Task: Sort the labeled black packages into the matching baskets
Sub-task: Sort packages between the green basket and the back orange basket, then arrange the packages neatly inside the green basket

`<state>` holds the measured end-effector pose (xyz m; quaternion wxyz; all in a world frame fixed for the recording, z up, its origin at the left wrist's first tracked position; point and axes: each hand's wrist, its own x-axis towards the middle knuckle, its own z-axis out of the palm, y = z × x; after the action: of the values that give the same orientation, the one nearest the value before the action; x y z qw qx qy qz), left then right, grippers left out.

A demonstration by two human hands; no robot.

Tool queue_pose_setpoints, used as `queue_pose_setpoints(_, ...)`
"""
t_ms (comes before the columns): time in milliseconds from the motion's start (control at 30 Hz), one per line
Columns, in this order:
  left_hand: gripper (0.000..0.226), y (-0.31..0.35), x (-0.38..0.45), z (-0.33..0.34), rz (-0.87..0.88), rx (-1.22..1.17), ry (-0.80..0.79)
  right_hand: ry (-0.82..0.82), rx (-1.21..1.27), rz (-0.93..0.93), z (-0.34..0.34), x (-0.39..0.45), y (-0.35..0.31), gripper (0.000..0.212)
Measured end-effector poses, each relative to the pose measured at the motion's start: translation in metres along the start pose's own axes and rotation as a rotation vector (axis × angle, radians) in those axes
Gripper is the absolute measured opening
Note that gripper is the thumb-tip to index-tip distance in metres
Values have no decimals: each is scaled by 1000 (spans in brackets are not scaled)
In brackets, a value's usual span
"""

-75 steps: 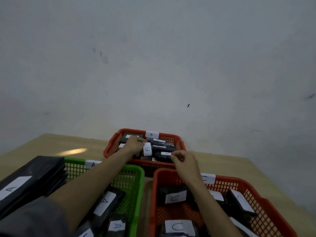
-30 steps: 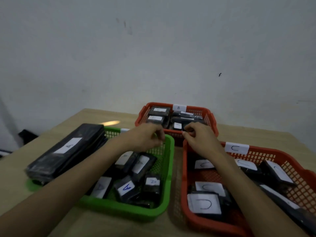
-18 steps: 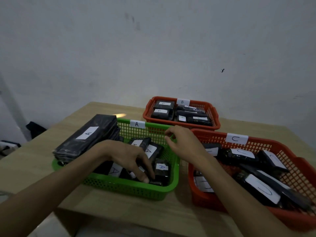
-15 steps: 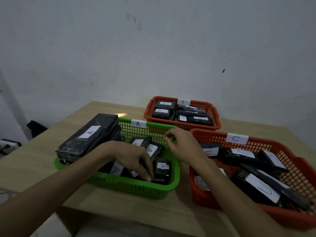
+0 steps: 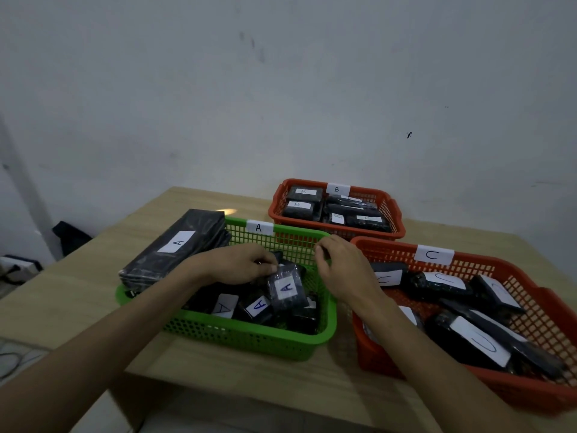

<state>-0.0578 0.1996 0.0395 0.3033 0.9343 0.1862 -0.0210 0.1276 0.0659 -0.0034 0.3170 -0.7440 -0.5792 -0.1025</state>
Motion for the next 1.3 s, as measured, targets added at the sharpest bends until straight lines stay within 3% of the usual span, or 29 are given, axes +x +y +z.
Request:
queue_pose_setpoints(200,22,-4,11,-2,-80,-90,155,0,0,-4,2,1,2,23)
queue_pose_setpoints(300,42,-6,20,-1,-82,48,217,-1,3,-7,2,1,4,21)
queue_pose_setpoints(533,41,-11,21,-14,-71,328,373,2,4,-9,4,2,6,22)
queue_pose_setpoints(767,49,-15,21,-18,-169,688,177,14,0,-13,0,-1,3,20)
queue_pose_setpoints(867,53,-13,20,-15,-167,749,208,6,-17,-26,-1,-1,1,21)
queue_pose_setpoints(1100,75,-21,-3,-32,-269,751,390,-50,-80,-36,-7,0,-9,17)
queue_pose_setpoints(1300,93,-41,-36,-54,-477,479,441,-44,-124,-86,-5,-10,-24,14)
